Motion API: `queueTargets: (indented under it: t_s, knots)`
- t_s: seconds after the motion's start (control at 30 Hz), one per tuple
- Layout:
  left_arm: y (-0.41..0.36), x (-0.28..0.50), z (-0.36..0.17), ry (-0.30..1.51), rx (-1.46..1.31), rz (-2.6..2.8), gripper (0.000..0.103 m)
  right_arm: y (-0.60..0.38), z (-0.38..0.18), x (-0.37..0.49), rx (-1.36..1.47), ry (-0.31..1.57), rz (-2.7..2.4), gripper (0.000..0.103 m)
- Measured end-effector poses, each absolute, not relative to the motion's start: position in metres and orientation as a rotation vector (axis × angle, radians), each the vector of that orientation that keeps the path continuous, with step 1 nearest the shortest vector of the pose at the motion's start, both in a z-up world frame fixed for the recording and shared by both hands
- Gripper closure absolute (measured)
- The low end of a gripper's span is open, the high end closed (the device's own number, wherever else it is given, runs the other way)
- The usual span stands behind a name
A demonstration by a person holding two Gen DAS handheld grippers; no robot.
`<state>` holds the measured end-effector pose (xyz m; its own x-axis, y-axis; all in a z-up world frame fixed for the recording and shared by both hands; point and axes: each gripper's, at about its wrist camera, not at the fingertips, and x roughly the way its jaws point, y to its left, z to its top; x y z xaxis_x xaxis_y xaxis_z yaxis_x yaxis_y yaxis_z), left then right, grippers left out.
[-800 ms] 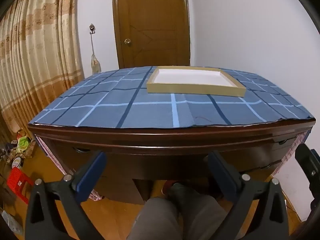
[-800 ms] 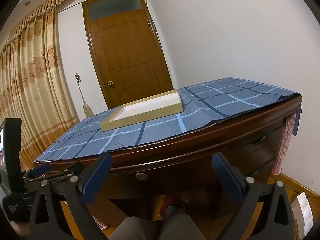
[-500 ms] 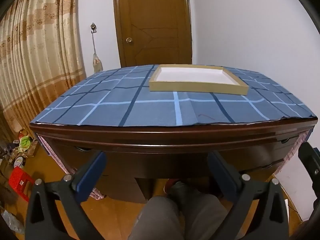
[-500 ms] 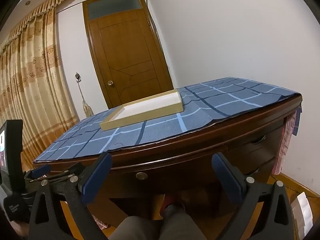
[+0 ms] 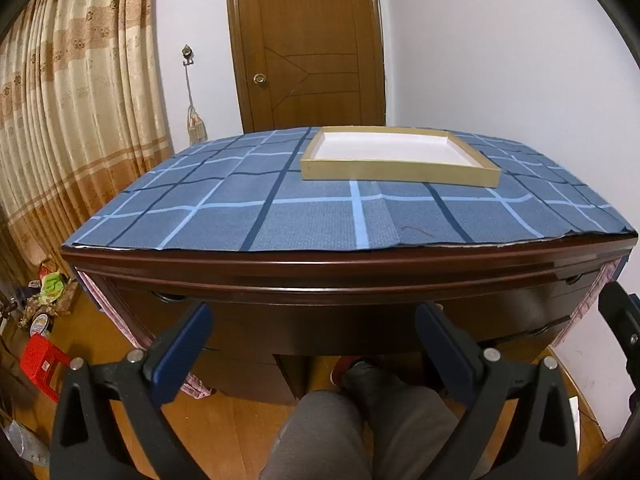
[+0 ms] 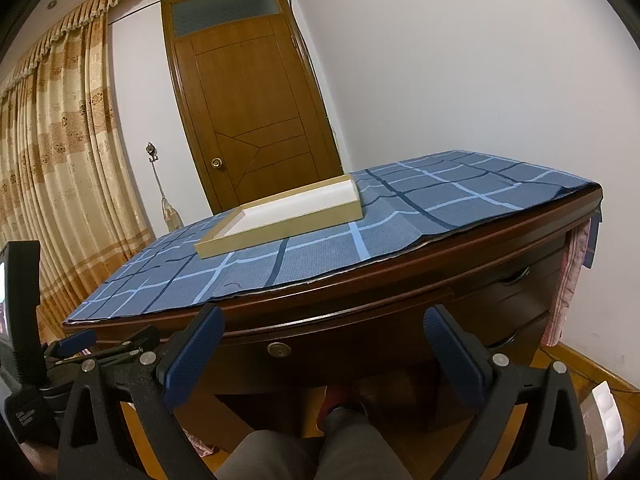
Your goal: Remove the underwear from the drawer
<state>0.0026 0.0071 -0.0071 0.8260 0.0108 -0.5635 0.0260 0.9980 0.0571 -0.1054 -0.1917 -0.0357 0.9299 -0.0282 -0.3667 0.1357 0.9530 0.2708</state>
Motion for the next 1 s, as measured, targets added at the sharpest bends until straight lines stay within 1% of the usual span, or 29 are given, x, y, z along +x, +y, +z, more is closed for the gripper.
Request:
queueTargets:
  t_s: [1.0]
  knots:
    - [0.0065,0.0017,-0.0063,0.606,0.059,-0.011,0.0,-0.1936,-0.034,-0.1032,0.305,0.381,-0.09,0.002]
